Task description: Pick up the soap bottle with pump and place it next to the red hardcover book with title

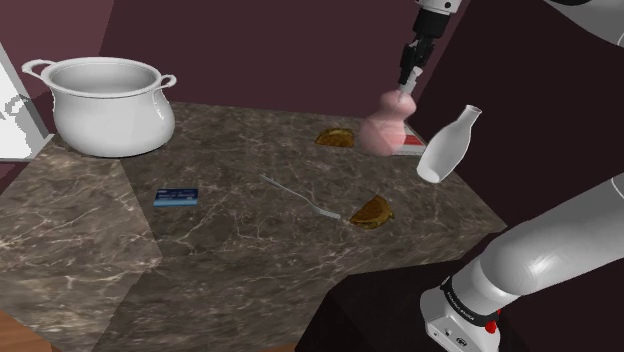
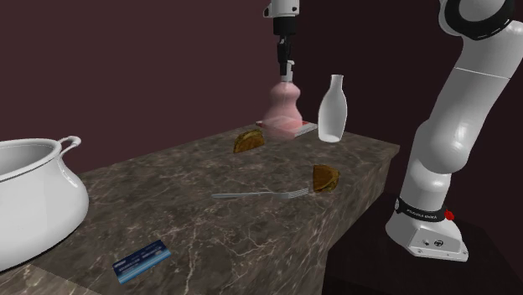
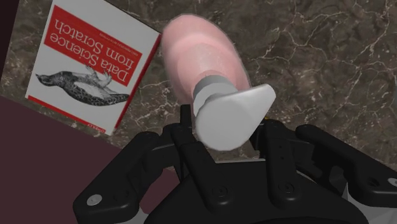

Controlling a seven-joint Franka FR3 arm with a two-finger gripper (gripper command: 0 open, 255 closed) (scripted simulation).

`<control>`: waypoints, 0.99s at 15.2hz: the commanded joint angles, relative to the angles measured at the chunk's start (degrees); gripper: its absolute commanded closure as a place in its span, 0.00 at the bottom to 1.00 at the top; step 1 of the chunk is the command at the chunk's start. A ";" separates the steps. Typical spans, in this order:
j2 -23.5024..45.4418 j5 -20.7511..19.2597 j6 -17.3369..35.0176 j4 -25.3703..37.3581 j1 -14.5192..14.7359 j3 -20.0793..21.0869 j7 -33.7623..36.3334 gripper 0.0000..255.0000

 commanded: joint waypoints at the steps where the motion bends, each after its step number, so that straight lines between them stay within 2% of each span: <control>1: 0.03 0.07 0.06 -0.07 0.05 0.05 0.02 1.00; 3: 0.03 0.07 0.06 -0.06 0.06 0.04 0.02 1.00; 4: 0.05 0.07 0.05 -0.04 0.06 0.04 0.01 0.00; 9: 0.03 0.07 0.06 -0.06 0.06 0.04 0.02 0.00; 13: 3.62 -0.05 -8.08 11.66 0.16 0.26 0.03 0.00; 15: 3.61 -0.04 -8.07 11.65 0.16 0.26 0.03 0.00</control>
